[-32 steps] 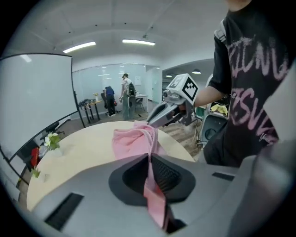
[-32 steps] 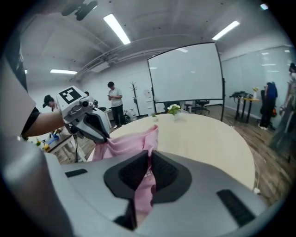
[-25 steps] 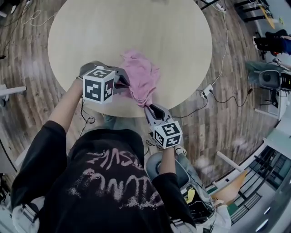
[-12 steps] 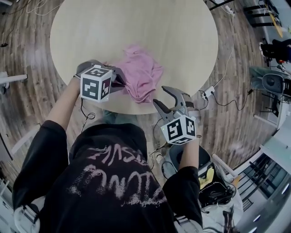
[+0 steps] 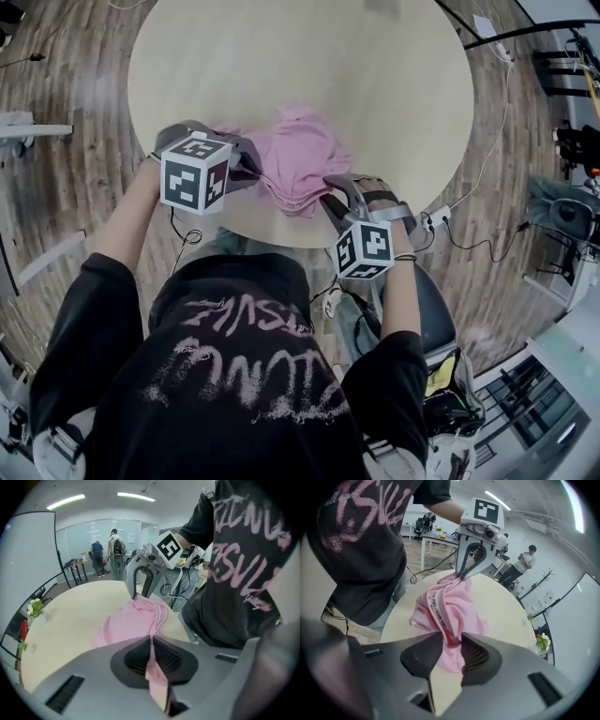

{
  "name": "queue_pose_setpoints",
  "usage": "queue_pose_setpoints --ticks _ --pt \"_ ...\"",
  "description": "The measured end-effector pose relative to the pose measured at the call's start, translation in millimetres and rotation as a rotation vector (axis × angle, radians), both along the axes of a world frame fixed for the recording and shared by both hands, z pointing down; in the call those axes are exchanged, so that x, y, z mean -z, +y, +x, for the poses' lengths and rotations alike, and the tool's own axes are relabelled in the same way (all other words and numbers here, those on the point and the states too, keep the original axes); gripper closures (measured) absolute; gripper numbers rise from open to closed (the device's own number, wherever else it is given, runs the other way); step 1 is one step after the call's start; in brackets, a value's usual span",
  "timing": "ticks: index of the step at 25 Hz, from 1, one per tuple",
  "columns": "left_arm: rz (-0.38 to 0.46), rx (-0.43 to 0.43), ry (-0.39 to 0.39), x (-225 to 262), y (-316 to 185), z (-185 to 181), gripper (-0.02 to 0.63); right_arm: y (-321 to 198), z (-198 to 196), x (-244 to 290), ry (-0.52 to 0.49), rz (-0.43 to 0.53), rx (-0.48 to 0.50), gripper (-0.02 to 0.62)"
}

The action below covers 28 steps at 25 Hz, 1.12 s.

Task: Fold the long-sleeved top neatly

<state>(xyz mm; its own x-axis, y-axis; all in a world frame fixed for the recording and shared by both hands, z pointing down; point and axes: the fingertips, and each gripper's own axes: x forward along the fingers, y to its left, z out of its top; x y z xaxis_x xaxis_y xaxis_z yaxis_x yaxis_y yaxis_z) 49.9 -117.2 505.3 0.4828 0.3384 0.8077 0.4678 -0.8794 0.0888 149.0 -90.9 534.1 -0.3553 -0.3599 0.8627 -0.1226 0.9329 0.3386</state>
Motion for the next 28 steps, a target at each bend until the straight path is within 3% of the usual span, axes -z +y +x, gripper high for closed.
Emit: queue_pose_setpoints --ticks 3,8,14,18,23,28 --pt "0.023 0.041 -0.010 8 -13 -8 0.577 -13 -1 7 -0.047 0.007 -0.031 0.560" --pt "0.100 0.134 -0.003 33 -34 -22 0.577 -34 5 37 -0.137 0.038 -0.134 0.568" --pt "0.223 0.175 0.089 103 -34 -53 0.577 -37 -15 142 -0.255 0.157 -0.316 0.569" --pt "0.342 0.112 0.170 127 -26 -64 0.577 -19 -34 189 -0.268 0.290 -0.406 0.571" --pt "0.381 0.041 0.295 177 11 -91 0.577 45 -70 256 -0.328 0.397 -0.472 0.572" --pt "0.463 -0.056 0.463 257 32 -75 0.577 101 -72 339 -0.334 0.570 -0.528 0.572"
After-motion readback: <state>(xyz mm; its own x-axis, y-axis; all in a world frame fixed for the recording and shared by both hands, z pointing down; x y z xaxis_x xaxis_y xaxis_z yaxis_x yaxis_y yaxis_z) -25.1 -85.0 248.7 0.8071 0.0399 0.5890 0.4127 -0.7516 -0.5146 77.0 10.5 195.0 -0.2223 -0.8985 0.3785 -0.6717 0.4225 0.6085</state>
